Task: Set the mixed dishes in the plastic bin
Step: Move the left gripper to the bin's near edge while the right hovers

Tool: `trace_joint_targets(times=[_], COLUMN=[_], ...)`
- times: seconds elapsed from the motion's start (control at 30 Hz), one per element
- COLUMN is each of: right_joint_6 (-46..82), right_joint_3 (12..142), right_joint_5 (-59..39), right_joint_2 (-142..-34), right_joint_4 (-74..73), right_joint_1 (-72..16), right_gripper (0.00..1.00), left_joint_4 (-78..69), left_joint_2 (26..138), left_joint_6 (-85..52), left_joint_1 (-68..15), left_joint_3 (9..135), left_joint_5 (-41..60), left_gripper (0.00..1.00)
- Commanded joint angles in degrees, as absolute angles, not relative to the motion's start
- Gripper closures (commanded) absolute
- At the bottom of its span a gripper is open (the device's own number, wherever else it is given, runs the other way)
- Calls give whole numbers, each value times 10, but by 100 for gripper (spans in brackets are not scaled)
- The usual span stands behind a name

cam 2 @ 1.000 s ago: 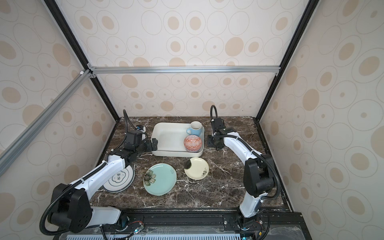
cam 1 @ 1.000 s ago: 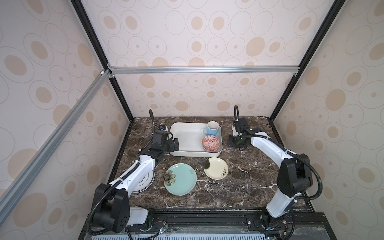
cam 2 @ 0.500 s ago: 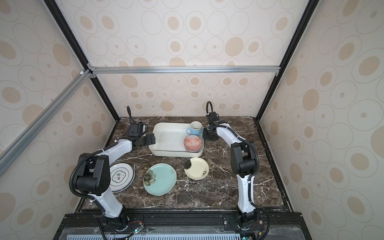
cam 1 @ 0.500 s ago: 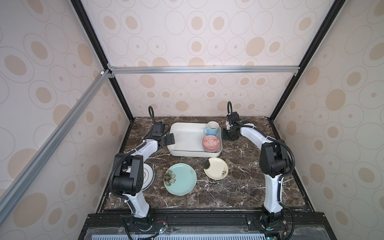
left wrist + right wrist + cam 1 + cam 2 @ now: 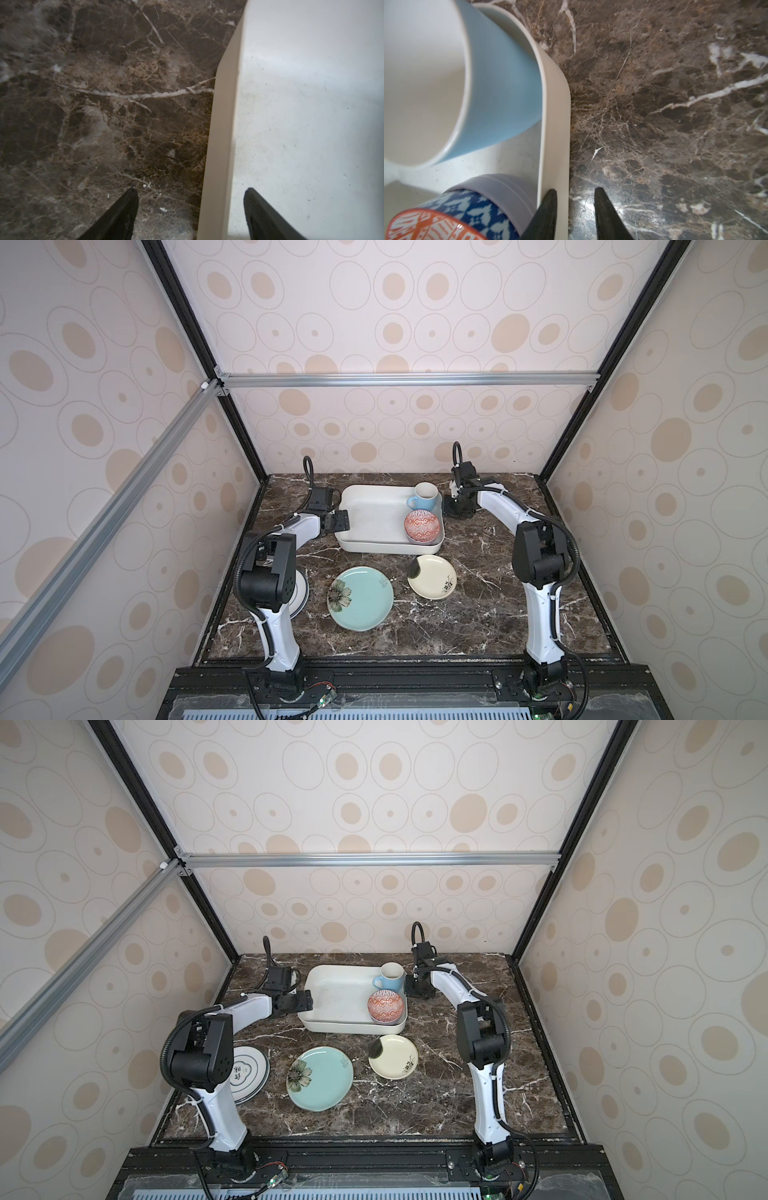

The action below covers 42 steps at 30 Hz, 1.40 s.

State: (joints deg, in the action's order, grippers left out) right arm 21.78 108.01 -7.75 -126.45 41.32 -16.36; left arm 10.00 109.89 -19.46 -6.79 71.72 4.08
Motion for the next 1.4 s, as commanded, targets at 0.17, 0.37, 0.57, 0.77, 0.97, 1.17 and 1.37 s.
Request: trace_joint_targets(times=[0.17,0.37,0.57,0.77,0.97,1.17,1.37], right_joint_6=[218,226,235,235,232,222,216], right_joint_3=[1060,1045,1001,1015,1057,1089,1060], right_joint_5=[-83,-91,-82,-95,-100,-100,-78], right_joint_2=[-1225,-1212,-1177,-1186,-1229,-1266,-1246], right_joint_4=[407,401,360,359,384,410,400], right_joint_1=[-170,-171,-171,-175,-179,-179,-179], right_gripper=[66,65,65,65,65,74,74], left_joint_4=[104,100,98,96,97,101,98], left_joint_2=[1097,1106,1107,1106,1104,1107,1106], left_joint_6=[-191,-194,-195,-198,-196,-197,-198], left_joint_1=[-66,-66,-72,-73,-76,-82,-89], left_joint_3=[737,735,734,733,733,731,724], left_joint_5=[56,69,74,74,76,75,76], left_gripper=[34,45,50,50,50,54,55])
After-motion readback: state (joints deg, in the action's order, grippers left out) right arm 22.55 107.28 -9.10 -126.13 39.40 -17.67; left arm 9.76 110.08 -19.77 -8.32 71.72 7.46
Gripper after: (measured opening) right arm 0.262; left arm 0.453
